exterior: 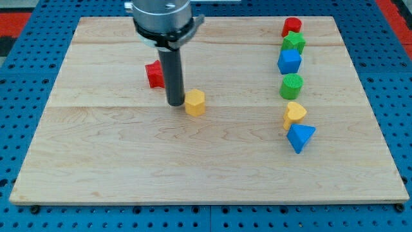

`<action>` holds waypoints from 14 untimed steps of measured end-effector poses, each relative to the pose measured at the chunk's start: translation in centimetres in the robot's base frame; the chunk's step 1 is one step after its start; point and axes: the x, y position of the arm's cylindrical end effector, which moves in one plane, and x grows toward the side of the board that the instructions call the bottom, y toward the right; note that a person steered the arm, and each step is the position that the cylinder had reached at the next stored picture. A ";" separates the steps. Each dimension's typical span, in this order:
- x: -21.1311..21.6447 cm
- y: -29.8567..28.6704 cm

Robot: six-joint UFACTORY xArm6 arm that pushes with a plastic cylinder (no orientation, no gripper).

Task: Move the yellow hexagon towards the bottom of the blue triangle

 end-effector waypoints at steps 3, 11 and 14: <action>0.0 7.3; 7.0 16.0; 8.9 13.5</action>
